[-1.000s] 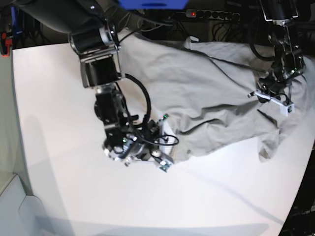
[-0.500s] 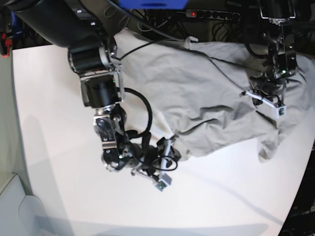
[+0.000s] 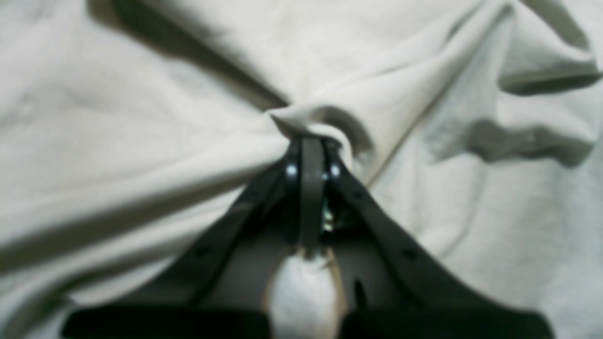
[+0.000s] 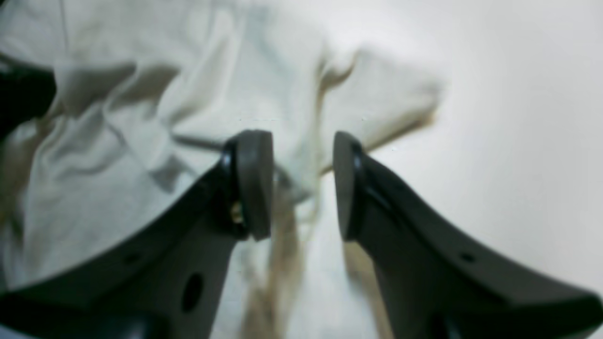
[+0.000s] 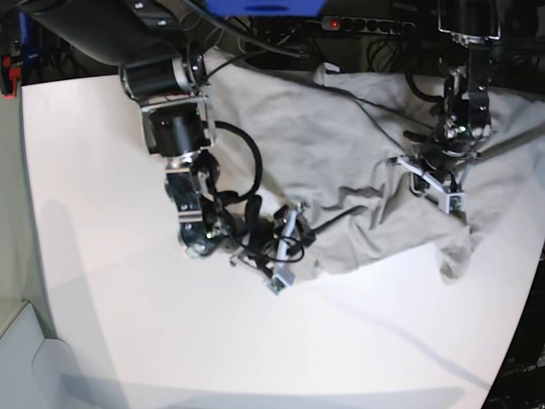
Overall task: Layout the t-shirt on the table in an organized manner, then fold the t-shirt properly
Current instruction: 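Lift the hem with the right gripper and fold it toward the left gripper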
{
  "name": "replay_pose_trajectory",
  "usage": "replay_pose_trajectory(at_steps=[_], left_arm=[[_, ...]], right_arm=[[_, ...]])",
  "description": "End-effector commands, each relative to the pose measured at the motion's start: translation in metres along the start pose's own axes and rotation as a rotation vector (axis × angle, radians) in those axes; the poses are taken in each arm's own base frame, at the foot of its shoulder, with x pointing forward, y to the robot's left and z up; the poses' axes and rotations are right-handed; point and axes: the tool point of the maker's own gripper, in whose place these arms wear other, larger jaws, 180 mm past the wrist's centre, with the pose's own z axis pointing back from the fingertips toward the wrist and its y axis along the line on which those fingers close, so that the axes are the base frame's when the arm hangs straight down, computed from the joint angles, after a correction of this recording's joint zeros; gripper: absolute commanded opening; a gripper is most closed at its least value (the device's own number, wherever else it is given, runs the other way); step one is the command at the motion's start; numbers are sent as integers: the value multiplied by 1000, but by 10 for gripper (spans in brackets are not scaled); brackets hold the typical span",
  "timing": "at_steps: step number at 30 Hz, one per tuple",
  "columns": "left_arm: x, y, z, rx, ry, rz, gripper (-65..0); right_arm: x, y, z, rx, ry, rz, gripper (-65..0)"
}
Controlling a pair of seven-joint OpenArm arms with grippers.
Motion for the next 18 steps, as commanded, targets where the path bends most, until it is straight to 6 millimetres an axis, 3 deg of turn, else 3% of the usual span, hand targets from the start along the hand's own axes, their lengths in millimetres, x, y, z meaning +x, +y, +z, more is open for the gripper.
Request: replay_pose_trajectory(at_steps=[1, 7, 11, 14, 18], left_arm=[[-63, -11, 4, -37, 243, 1, -649], [-59, -4, 5, -23, 235, -1, -649], [-55, -4, 4, -21, 229, -4, -649], [-55, -4, 4, -21, 228, -4, -649], [-43, -7, 3, -28, 200, -9, -649]], right_arm=[[30, 4, 2, 13, -85, 0, -453], [-27, 24, -6, 49, -8, -77, -454], [-64, 59, -16, 112, 72, -50, -455], [-79, 95, -19, 170, 104, 20, -455], [-80, 128, -9, 208, 78, 110, -455]])
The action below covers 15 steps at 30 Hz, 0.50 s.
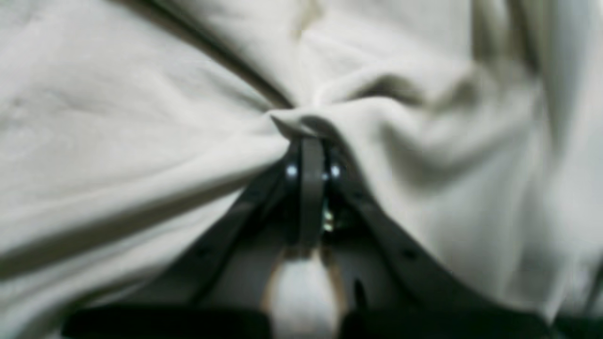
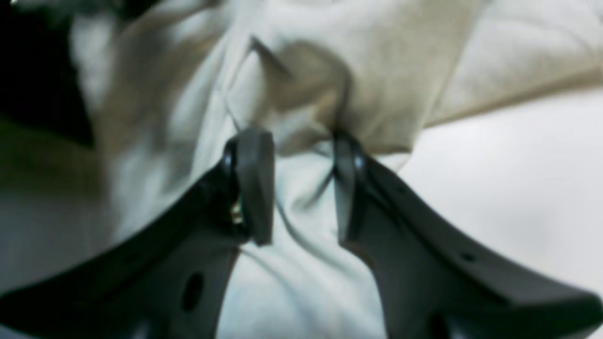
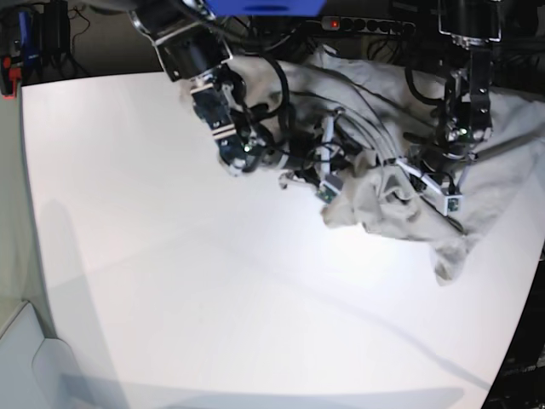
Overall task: Layout the t-shirt on the table in an organized manner, then fold the t-shirt properly
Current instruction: 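Lift the hem with the right gripper and fold it toward the left gripper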
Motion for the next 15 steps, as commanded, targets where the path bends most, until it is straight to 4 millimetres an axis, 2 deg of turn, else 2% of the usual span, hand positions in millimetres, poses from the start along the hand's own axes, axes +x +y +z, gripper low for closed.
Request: replay_pose_trajectory(at_steps=[1, 3, 5, 10, 15], left_arm=[[-44, -5, 2, -13, 176, -3, -649], [-41, -6, 3, -15, 169, -6, -649], [-40, -6, 2, -16, 168, -5, -649], [-39, -6, 2, -16, 166, -5, -649], [-42, -6, 2, -15, 171, -5, -649]], right_arm=[[2, -4, 8, -21, 25, 56, -455], [10, 1, 17, -30, 9, 111, -455], [20, -5, 28, -59, -14, 139, -455], [38, -35, 55, -157, -43, 134, -455], [67, -57, 76, -229, -91, 159, -454]])
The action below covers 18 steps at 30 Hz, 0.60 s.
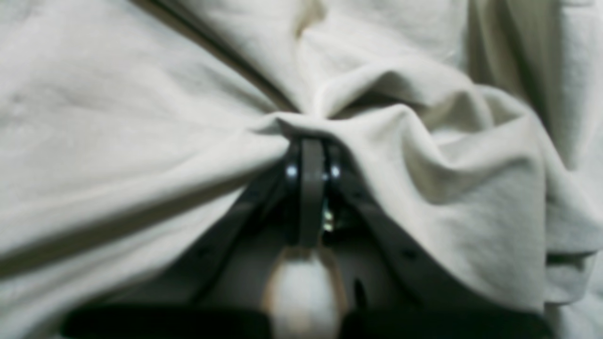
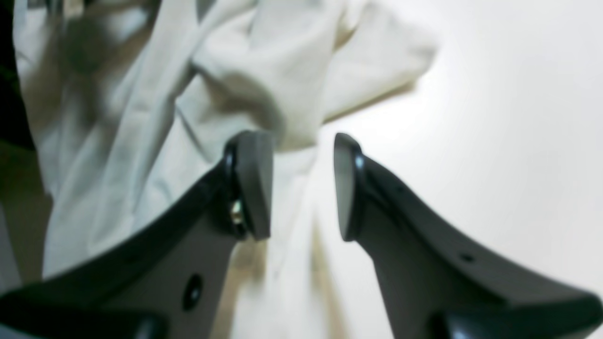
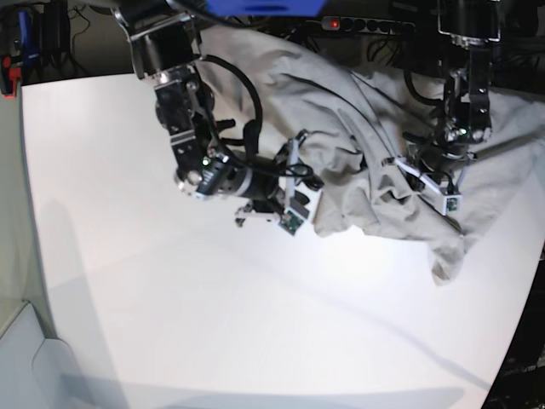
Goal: Layout the t-shirt on the table in an organized manner, then fold the t-shirt properly
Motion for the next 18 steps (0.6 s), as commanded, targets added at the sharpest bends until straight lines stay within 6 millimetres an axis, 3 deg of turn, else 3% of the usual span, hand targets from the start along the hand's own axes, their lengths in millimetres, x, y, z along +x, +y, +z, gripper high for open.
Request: replay_pose_trajectory(at_steps=[1, 4, 12, 18], left_arm=[[-42, -3, 2, -8, 166, -5, -649], [-44, -3, 2, -7, 169, -5, -649], [-45, -3, 2, -7, 170, -5, -649], [-39, -6, 4, -13, 155, -11, -649]], right_arm=[[32, -11, 4, -19, -80, 17, -454], [45, -23, 0, -25, -83, 30, -454], [79, -42, -39, 35, -87, -12, -454], [90, -64, -48, 36, -139, -69, -452]])
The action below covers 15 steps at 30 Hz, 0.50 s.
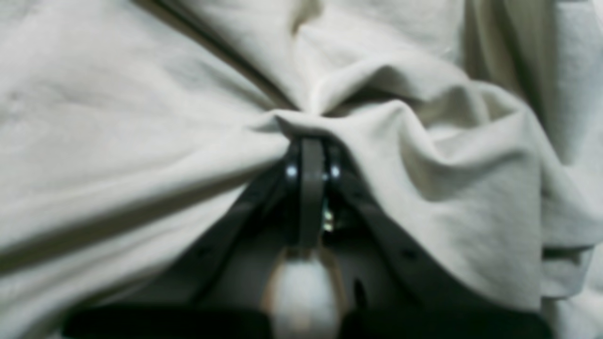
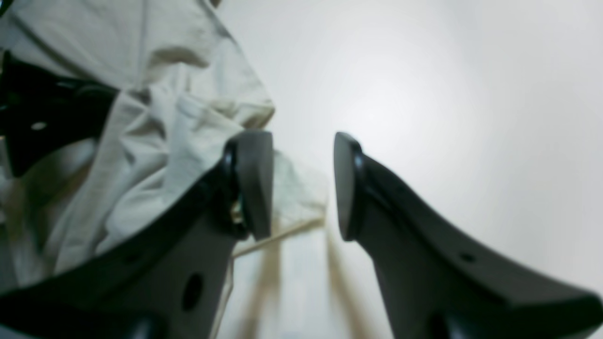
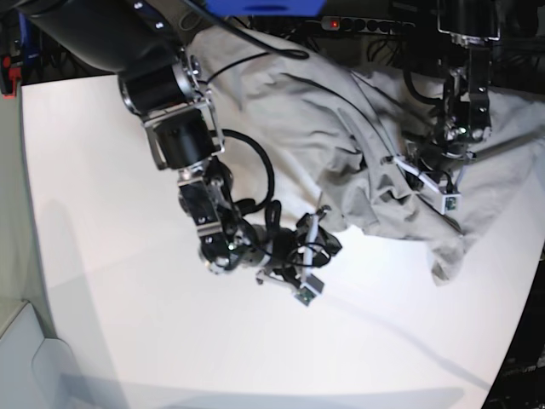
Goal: Layout the t-shirt on the table in an organized manner, then fold the t-shirt properly
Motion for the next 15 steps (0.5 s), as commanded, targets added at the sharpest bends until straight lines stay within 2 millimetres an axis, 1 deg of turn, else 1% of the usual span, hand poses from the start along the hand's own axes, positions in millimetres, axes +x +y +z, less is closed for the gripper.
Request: replay_pose_trajectory(at_steps=[1, 4, 6, 8, 12, 15], left_arm=[[-39, -3, 2, -8, 153, -8, -649], [-36, -7, 5, -15, 140, -13, -649], [-33, -8, 6, -17, 133, -15, -649], [-33, -8, 6, -17, 133, -15, -649], [-34, -8, 6, -17, 135, -15, -649], [-33, -8, 6, -17, 133, -15, -649]], right_arm=[[30, -9, 4, -12, -84, -3, -451], [26, -20, 2, -17, -96, -61, -450], [23, -22, 0, -15, -102, -82, -450], [18, -27, 2, -22, -105, -92, -450], [11, -28, 2, -25, -93, -99, -450], [-1, -25, 1, -22, -82, -115, -450]])
